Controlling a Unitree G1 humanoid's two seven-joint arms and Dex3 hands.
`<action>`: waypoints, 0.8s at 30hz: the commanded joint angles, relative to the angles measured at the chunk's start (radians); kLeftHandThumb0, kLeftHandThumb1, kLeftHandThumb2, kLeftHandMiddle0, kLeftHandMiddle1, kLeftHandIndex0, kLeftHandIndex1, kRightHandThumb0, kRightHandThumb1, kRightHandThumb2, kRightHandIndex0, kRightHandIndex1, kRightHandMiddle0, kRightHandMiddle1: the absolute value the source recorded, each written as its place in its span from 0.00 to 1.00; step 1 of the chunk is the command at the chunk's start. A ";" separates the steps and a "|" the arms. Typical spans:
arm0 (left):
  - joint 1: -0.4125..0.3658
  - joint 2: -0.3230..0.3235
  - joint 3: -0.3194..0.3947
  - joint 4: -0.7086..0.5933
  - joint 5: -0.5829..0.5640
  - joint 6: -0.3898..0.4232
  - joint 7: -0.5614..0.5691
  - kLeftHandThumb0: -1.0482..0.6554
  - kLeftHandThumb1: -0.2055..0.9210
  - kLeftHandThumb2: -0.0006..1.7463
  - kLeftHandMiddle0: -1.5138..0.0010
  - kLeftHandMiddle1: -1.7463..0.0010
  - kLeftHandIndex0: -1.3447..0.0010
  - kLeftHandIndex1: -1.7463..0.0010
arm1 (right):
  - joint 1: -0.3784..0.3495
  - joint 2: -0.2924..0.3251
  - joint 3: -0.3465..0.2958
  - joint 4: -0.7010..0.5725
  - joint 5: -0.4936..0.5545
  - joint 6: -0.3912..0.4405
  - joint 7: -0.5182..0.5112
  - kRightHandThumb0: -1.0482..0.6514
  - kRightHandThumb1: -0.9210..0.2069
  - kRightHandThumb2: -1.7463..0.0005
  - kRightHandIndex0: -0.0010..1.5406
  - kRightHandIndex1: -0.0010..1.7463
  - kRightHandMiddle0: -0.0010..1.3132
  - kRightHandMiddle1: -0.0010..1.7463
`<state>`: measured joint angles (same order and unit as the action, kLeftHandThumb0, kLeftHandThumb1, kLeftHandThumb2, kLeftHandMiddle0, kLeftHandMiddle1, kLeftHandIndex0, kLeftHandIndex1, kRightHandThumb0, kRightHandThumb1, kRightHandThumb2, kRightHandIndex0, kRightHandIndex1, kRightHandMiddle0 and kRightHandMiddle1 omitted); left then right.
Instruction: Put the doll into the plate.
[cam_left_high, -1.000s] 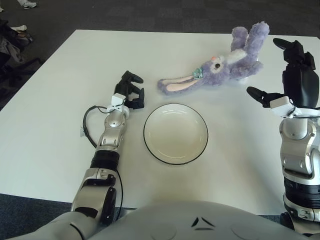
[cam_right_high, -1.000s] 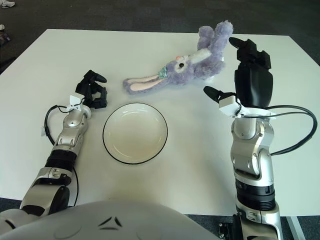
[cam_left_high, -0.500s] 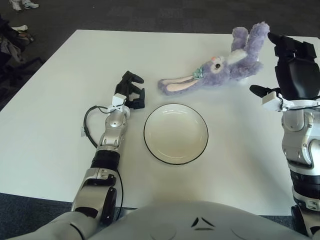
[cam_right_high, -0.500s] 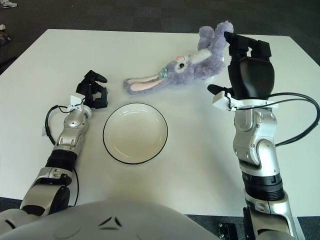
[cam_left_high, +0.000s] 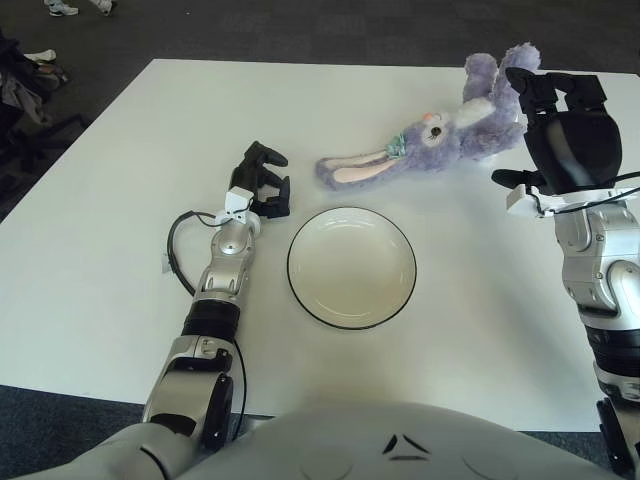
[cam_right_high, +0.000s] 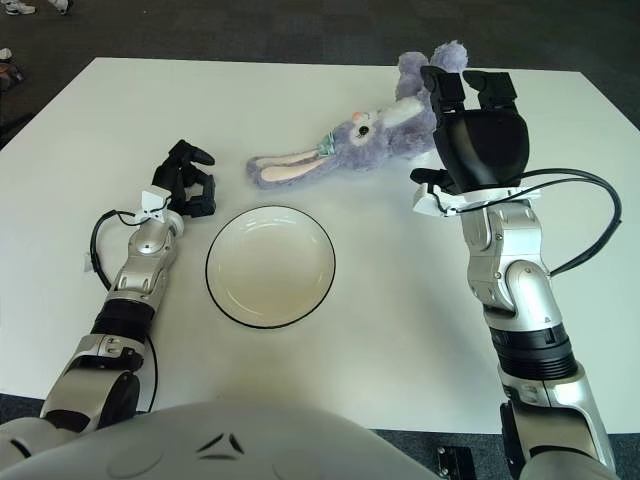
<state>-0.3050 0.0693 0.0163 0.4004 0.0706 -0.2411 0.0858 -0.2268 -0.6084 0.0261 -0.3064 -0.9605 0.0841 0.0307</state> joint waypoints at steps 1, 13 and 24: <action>0.055 -0.020 -0.007 0.038 0.016 0.018 0.019 0.61 0.50 0.73 0.69 0.00 0.66 0.00 | -0.034 -0.017 0.014 -0.009 -0.019 0.021 0.076 0.22 0.62 0.45 0.09 0.55 0.00 0.33; 0.051 -0.024 -0.006 0.047 0.009 0.030 0.022 0.61 0.48 0.73 0.58 0.00 0.68 0.08 | -0.120 -0.024 0.052 0.027 -0.075 0.079 0.231 0.14 0.48 0.53 0.03 0.62 0.00 0.27; 0.045 -0.025 -0.005 0.071 0.010 0.005 0.024 0.61 0.48 0.74 0.65 0.00 0.66 0.02 | -0.203 -0.009 0.095 0.111 -0.049 0.058 0.255 0.07 0.40 0.61 0.15 0.99 0.00 0.32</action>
<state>-0.3129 0.0617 0.0131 0.4197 0.0778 -0.2423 0.1018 -0.3977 -0.6186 0.1124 -0.2269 -1.0317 0.1565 0.2868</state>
